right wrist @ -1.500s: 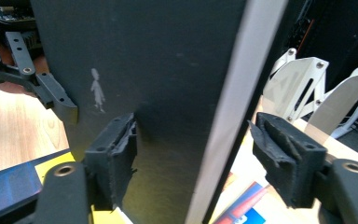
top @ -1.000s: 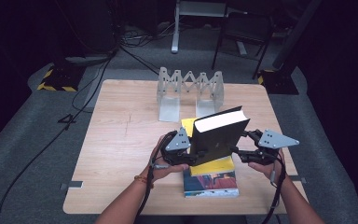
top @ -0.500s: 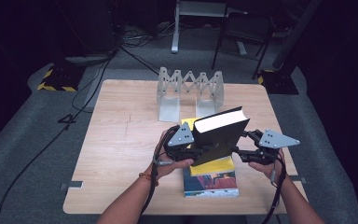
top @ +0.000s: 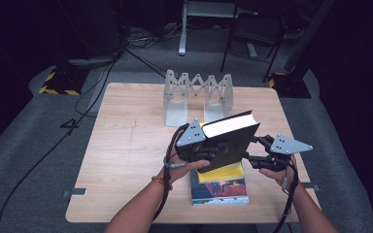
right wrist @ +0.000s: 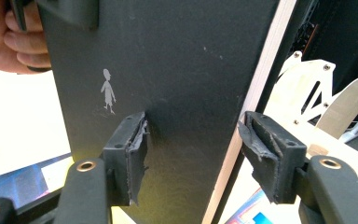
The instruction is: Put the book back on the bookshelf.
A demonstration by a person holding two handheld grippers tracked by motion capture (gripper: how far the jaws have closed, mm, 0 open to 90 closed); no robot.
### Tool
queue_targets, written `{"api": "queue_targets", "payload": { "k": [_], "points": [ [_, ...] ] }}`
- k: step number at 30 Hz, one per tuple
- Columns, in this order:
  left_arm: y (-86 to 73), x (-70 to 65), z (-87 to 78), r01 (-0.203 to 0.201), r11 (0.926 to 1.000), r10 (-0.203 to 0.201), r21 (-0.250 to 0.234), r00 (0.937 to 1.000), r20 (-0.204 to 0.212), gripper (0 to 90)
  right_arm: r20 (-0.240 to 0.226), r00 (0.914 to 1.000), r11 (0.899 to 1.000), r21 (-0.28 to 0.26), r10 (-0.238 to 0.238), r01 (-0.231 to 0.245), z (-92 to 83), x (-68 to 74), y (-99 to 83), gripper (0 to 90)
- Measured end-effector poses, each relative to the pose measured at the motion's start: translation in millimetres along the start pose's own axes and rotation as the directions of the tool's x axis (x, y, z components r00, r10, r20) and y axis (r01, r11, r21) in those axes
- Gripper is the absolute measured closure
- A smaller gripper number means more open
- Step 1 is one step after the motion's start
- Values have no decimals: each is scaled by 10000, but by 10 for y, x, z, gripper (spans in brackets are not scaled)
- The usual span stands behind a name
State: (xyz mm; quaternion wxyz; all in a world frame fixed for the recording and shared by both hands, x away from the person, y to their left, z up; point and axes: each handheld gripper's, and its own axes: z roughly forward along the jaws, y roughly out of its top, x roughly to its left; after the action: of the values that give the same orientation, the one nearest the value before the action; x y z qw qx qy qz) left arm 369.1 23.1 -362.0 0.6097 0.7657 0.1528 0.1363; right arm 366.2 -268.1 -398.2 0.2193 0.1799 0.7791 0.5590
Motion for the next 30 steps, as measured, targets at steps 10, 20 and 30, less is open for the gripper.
{"api": "queue_targets", "payload": {
  "k": [10,20,30],
  "points": [
    [55,-35,11,46,9998,-46,168,10000,-41,506,513,9984,9980,585,227,-257,-184,-102,-92,382],
    [175,-9,77,53,10000,-48,57,9971,-759,518,1497,9843,9802,1592,935,-1174,-445,-324,-495,381],
    [302,144,-7,7,10000,3,62,9872,-1595,520,1905,9699,9654,1823,1513,-1864,-454,-454,-651,376]
  ]
}}
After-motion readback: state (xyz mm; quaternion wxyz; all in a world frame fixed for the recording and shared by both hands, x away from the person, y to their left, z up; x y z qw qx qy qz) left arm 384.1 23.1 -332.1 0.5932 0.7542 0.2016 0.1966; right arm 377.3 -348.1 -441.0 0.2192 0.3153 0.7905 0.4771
